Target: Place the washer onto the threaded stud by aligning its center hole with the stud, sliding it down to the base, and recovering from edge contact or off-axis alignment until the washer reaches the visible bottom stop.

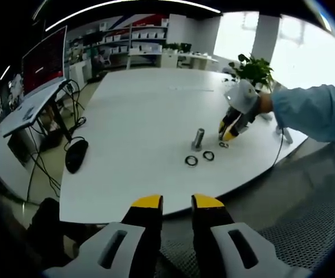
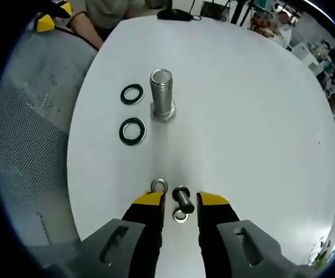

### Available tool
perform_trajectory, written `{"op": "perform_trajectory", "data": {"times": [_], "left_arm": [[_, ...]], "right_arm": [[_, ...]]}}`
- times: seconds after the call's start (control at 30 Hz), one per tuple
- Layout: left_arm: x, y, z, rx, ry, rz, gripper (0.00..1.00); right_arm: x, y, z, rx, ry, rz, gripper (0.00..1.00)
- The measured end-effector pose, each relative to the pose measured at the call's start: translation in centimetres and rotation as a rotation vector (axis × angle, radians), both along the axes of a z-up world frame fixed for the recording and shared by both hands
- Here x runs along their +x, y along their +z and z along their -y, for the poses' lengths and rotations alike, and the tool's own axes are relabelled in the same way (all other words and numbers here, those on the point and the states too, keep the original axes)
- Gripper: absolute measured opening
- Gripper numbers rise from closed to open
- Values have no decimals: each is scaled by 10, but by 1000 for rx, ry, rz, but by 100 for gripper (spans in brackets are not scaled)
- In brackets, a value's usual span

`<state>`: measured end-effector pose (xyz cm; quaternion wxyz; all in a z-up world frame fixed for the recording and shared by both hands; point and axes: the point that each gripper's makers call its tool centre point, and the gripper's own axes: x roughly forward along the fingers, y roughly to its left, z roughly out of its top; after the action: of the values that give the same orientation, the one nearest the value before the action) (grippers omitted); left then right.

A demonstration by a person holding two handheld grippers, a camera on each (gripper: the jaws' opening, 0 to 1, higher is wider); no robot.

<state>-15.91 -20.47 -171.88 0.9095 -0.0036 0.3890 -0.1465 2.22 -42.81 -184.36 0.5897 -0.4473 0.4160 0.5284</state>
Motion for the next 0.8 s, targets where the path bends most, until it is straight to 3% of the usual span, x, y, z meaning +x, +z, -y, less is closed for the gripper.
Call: {"op": "perform_trajectory", "data": {"times": [0.47, 0.67, 0.8], "left_arm": [[0, 1, 0, -5, 2, 2, 17], [0, 1, 1, -8, -1, 3, 17], [0, 1, 1, -11, -3, 4, 17]], "right_arm": [[-2, 14, 9, 64, -99, -5, 25], [2, 29, 15, 97, -122, 63, 25], [1, 39, 21, 116, -150, 78, 25]]}}
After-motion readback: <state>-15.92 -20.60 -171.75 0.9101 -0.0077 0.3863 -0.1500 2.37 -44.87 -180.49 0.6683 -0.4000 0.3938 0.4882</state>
